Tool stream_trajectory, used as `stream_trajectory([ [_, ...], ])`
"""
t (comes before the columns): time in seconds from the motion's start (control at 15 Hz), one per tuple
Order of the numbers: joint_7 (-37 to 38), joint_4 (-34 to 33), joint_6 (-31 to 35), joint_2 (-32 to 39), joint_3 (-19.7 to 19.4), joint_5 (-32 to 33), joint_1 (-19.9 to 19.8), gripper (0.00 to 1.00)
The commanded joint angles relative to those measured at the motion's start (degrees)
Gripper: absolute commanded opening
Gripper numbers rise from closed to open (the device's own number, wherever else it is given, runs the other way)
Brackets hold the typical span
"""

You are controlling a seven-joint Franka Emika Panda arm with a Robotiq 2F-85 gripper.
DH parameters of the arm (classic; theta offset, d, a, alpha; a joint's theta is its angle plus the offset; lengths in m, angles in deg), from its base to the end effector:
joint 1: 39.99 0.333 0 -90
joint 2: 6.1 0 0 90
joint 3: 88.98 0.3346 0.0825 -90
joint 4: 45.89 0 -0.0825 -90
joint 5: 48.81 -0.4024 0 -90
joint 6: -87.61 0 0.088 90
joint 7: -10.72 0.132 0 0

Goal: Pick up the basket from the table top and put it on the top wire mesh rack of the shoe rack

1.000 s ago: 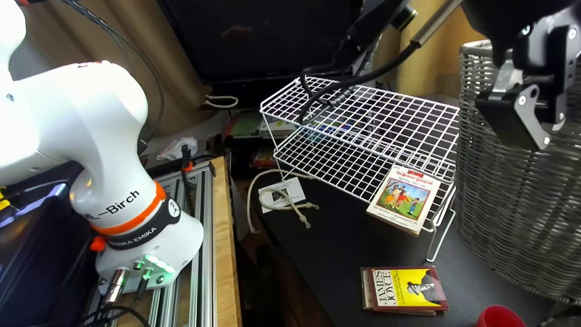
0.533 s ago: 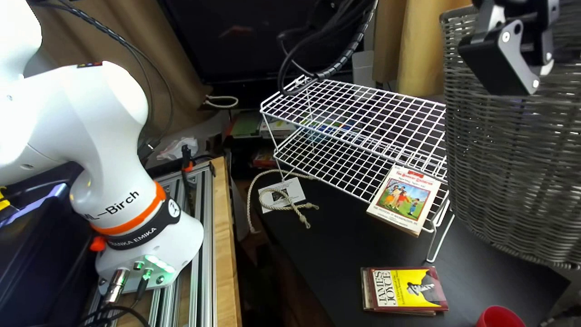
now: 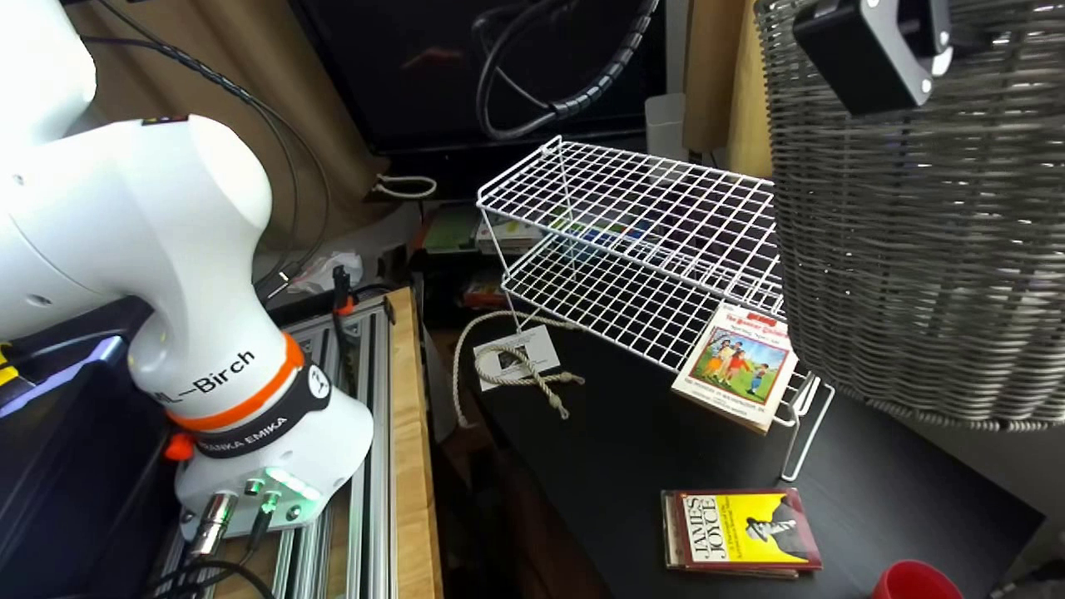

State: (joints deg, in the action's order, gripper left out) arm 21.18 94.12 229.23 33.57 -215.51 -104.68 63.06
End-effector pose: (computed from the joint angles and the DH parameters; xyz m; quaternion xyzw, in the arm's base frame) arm 0.4549 -0.1535 0.4818 -0.7883 0.5316 -0.2998 0.0774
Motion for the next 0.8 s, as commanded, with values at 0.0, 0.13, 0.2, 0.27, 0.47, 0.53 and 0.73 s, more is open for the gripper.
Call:
stream_trajectory([
  [0.0,-4.65,-0.44,-4.79,4.06,-2.78,-5.27,0.90,0.03],
  [0.13,-7.51,-0.18,-7.53,5.08,-3.47,-7.24,1.37,0.03],
  [0.2,-9.59,-0.05,-8.69,5.42,-3.87,-8.75,1.76,0.03],
  [0.27,-11.23,0.15,-9.95,6.00,-4.00,-9.99,1.88,0.03],
  [0.47,-15.27,0.33,-14.70,7.32,-4.12,-12.91,1.87,0.03],
  [0.53,-16.38,0.31,-16.49,7.66,-4.06,-13.61,1.85,0.03],
  [0.73,-20.29,0.04,-22.55,7.83,-3.54,-15.41,1.50,0.03],
])
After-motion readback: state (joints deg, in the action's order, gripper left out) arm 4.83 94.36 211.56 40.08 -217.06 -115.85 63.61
